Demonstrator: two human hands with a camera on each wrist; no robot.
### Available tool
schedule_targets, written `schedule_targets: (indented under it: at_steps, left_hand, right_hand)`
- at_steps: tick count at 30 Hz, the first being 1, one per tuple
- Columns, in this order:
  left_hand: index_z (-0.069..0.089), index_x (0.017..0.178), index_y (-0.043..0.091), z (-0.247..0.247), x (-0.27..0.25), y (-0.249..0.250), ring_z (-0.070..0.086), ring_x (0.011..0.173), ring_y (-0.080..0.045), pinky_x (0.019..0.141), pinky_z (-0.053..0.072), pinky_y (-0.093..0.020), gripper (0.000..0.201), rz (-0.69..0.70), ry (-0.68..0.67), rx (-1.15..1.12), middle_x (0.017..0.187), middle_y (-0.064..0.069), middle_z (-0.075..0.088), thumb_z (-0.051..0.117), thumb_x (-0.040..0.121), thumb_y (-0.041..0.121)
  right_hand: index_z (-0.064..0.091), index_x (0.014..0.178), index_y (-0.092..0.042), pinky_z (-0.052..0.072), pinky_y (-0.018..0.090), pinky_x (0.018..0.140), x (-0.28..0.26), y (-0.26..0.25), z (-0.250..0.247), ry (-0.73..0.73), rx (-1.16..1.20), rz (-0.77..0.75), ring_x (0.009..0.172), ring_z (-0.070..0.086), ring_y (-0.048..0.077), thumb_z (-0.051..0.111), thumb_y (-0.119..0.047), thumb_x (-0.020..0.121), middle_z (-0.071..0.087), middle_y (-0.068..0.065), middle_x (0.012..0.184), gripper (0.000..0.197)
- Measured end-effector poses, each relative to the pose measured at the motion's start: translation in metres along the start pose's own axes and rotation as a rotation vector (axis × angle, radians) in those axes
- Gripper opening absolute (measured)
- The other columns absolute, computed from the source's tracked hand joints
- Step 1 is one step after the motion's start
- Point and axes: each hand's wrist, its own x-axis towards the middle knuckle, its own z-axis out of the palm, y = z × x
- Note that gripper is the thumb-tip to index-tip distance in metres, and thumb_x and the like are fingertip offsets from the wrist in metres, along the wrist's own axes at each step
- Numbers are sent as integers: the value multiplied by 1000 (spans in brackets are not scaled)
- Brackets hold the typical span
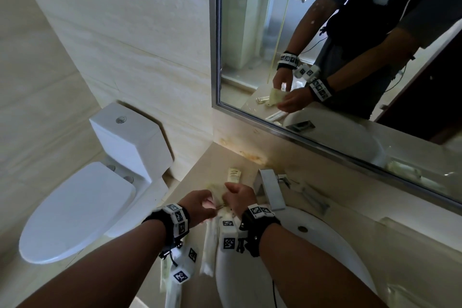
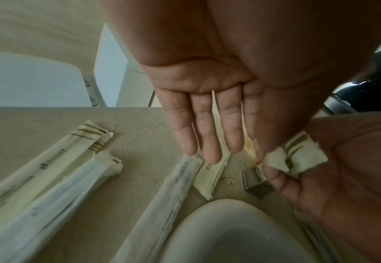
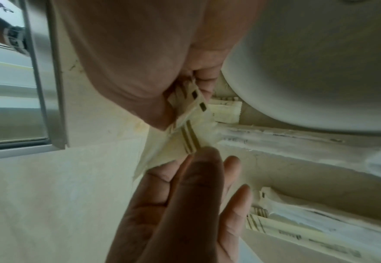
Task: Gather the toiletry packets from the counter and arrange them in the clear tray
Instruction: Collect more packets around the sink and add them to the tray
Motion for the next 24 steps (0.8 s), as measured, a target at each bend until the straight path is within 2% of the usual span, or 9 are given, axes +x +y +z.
schedule_targets:
  at_steps: [3, 5, 7, 11, 13, 15, 18, 21, 24]
  left_hand:
    - [67, 98, 17, 0, -17, 5, 72, 80, -14, 66, 60, -32, 24, -57, -47, -31, 93, 3, 74, 74, 82, 33]
    - [66, 97, 13, -1, -25, 10, 72, 78, -16, 63, 59, -31, 31, -97, -8, -87, 91, -1, 74, 66, 88, 43]
    - [65, 95, 12, -3, -31, 16, 72, 74, -21, 64, 61, -33, 34, -148, 58, -187, 88, -6, 73, 58, 93, 46]
    - [69, 92, 12, -1, -39, 20, 66, 51, -13, 49, 53, -24, 31, -131, 49, -137, 68, -8, 69, 58, 95, 40]
    - [67, 94, 8, 11, -42, 27, 61, 47, -12, 46, 50, -22, 27, -100, 8, -105, 64, -8, 67, 60, 95, 34]
    - [64, 96, 11, 20, -41, 33, 63, 50, -15, 44, 49, -22, 17, -88, -13, -135, 73, -11, 68, 61, 95, 27]
    - [62, 100, 12, 41, -39, 42, 68, 56, -21, 53, 54, -29, 12, -60, -58, -195, 87, -16, 70, 62, 95, 22]
    - [59, 97, 10, 63, -38, 53, 71, 60, -26, 53, 55, -31, 9, -35, -97, -214, 88, -16, 67, 61, 94, 19]
    - [54, 90, 14, 88, -36, 66, 71, 60, -29, 49, 54, -29, 7, -35, -114, -199, 89, -16, 65, 61, 93, 15]
  right_hand:
    - [63, 131, -21, 48, 26, 102, -16, -3, -9, 21, -18, -48, 120, 58, 16, 60, -10, 81, 63, 0, 132, 51]
    - [65, 128, -24, 51, 27, 98, -25, -4, -14, 24, -23, -74, 116, 60, 16, 58, -9, 80, 64, 0, 132, 51]
    - [67, 125, -24, 52, 24, 93, -34, -4, -18, -6, -32, -105, 112, 60, 16, 55, -9, 82, 64, 2, 130, 47]
    - [69, 122, -26, 48, 21, 88, -56, 2, -29, -91, -145, -184, 111, 58, 13, 55, -8, 83, 65, 1, 129, 45]
    - [68, 122, -28, 48, 21, 88, -67, 9, -39, -95, -190, -192, 114, 59, 15, 55, -9, 82, 64, 0, 129, 46]
    - [66, 124, -29, 48, 23, 90, -71, 13, -46, -80, -217, -185, 115, 59, 17, 56, -12, 82, 63, -3, 128, 46]
    - [61, 130, -25, 52, 32, 96, -78, 28, -69, 2, -155, -132, 113, 62, 20, 65, -20, 80, 65, 0, 125, 50]
    - [59, 130, -21, 54, 40, 95, -85, 48, -95, 67, -112, -47, 108, 64, 22, 71, -33, 82, 64, 0, 117, 51]
    - [60, 129, -21, 57, 45, 90, -93, 69, -117, 111, -60, -2, 105, 64, 23, 71, -34, 83, 65, 3, 120, 49]
